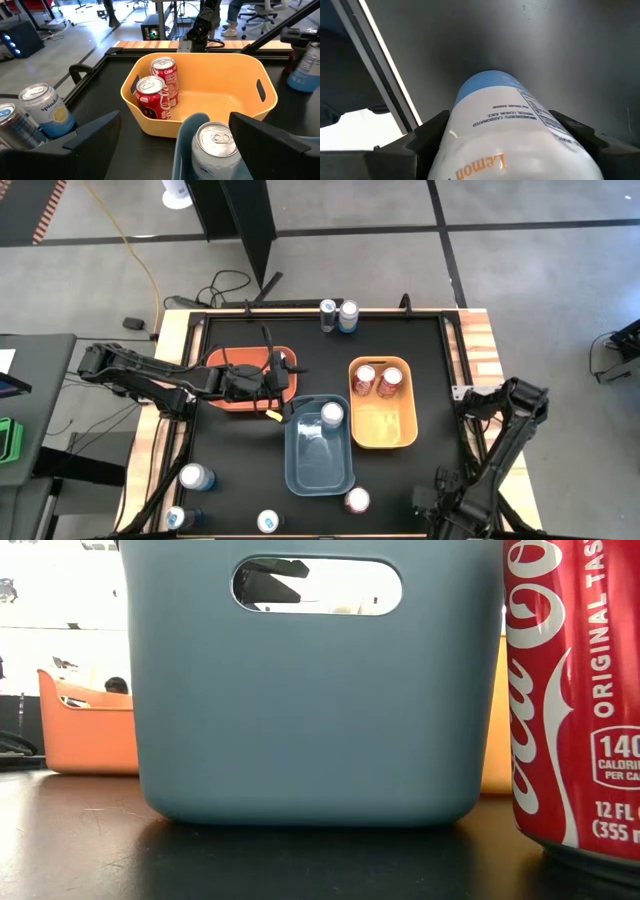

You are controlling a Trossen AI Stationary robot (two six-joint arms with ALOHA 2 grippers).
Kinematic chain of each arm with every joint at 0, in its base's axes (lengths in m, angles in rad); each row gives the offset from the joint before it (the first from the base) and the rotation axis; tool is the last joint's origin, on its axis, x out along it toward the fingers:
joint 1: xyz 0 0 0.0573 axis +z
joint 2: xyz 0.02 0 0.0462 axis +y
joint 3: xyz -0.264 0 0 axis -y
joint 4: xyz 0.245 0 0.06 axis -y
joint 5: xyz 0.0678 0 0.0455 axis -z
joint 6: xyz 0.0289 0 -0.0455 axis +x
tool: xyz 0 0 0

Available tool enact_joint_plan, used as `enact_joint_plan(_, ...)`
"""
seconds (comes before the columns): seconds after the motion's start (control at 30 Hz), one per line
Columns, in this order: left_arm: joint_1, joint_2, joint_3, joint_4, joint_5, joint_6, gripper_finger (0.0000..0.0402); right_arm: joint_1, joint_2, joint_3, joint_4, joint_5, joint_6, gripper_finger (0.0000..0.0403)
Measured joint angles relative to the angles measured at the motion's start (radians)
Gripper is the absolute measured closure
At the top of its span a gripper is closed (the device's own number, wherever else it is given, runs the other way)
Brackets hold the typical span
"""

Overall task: Sort soda cans
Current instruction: Put the bottom right blue-white soda can into the blue bin

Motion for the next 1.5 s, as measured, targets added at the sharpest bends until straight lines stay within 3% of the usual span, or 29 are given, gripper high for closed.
enact_joint_plan(0.33,-0.006,-0.008,0.0,0.005,-0.068,0.001,0.0036,-0.112,-0.021,0.081,-0.088,-0.007,-0.213,0.0095)
enact_joint_plan(0.73,-0.029,-0.035,-0.001,0.001,-0.081,0.024,0.0036,-0.324,-0.076,0.41,-0.366,0.01,-0.565,0.0095)
enact_joint_plan(0.93,-0.033,-0.081,-0.001,-0.044,-0.09,0.028,0.0036,-0.475,-0.076,0.533,-0.352,0.064,-0.807,0.0095)
enact_joint_plan(1.17,-0.042,-0.142,-0.001,-0.14,-0.151,0.016,0.0036,-0.65,-0.076,0.568,-0.241,0.073,-1.059,0.0095)
enact_joint_plan(1.5,-0.054,-0.182,-0.001,-0.227,-0.221,0.009,0.0036,-0.802,-0.048,0.57,-0.163,0.066,-1.221,0.0095)
